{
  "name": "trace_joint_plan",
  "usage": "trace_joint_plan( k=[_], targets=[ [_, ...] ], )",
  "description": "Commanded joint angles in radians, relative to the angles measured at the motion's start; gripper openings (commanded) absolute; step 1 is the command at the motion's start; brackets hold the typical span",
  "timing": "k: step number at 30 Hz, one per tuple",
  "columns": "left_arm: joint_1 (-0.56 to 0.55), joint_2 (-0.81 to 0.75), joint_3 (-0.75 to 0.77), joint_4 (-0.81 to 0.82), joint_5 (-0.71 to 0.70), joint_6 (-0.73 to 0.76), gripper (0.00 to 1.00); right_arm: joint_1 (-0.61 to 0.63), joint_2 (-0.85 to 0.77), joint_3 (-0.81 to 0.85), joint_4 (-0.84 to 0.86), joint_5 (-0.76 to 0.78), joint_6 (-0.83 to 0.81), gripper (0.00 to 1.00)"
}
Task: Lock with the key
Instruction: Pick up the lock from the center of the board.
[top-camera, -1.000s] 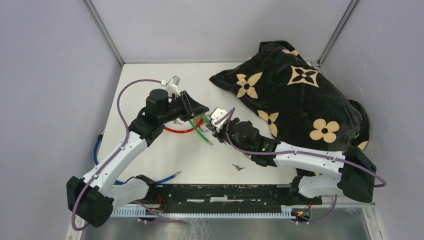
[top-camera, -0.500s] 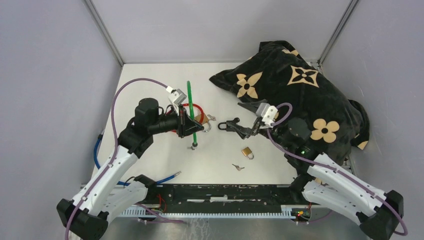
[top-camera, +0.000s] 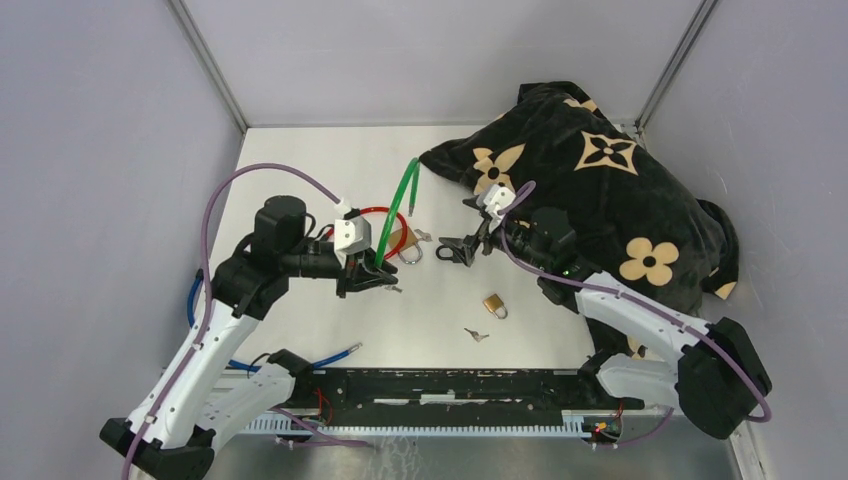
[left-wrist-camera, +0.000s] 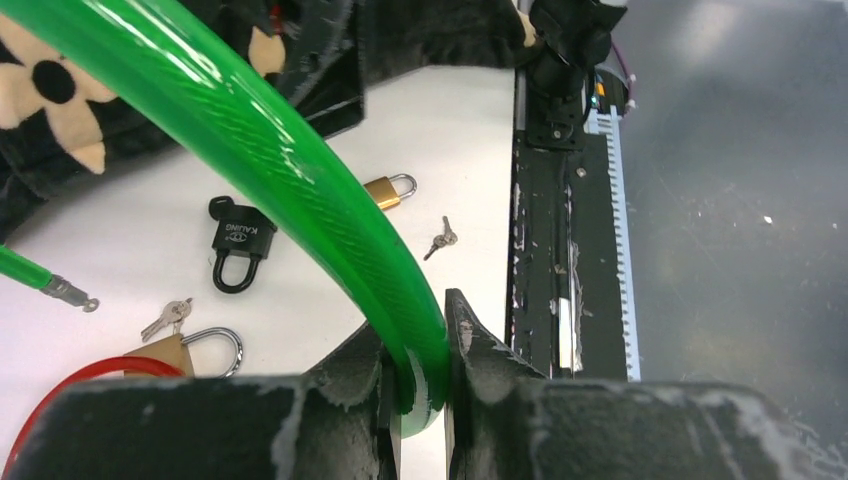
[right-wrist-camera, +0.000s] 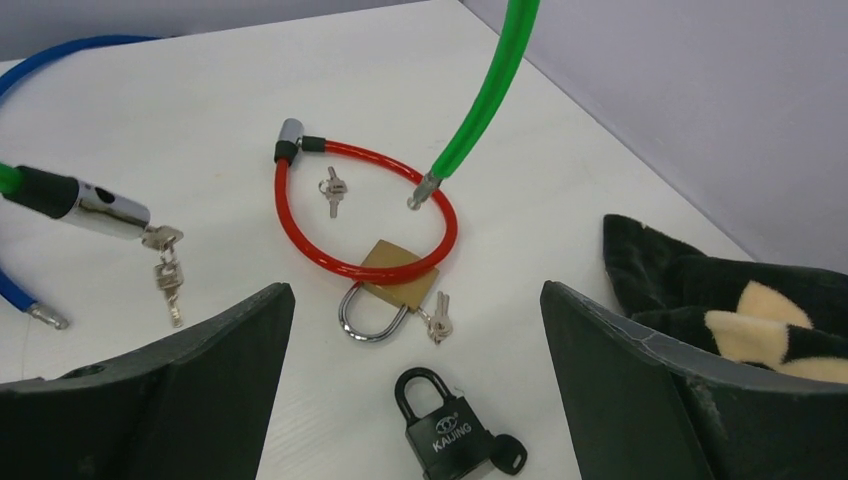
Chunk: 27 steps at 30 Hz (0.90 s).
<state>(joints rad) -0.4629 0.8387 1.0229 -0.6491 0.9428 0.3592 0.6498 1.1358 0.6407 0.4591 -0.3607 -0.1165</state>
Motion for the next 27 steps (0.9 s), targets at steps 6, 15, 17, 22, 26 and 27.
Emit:
trace_joint_plan(
  k=[6, 15, 17, 22, 26, 27],
  targets=[
    [-0.003, -0.013, 0.072, -0.072, 0.096, 0.189, 0.02, -0.011, 0.199, 0.135, 0.309, -0.007, 0.094, 0.98],
    [-0.004, -0.034, 0.05, -0.088, 0.131, 0.192, 0.02, -0.035, 0.363, 0.195, 0.462, -0.036, 0.214, 0.92],
    [-0.004, -0.041, 0.048, -0.089, 0.14, 0.19, 0.02, -0.042, 0.396, 0.212, 0.485, -0.045, 0.239, 0.9],
    [-0.004, -0.054, 0.044, -0.09, 0.149, 0.176, 0.02, -0.049, 0.477, 0.22, 0.597, -0.076, 0.316, 0.83],
    [-0.004, -0.064, 0.037, -0.09, 0.155, 0.179, 0.02, -0.049, 0.523, 0.249, 0.658, -0.099, 0.38, 0.76],
    [-0.004, -0.065, 0.037, -0.09, 0.154, 0.181, 0.02, -0.049, 0.529, 0.254, 0.669, -0.105, 0.386, 0.68]
  ],
)
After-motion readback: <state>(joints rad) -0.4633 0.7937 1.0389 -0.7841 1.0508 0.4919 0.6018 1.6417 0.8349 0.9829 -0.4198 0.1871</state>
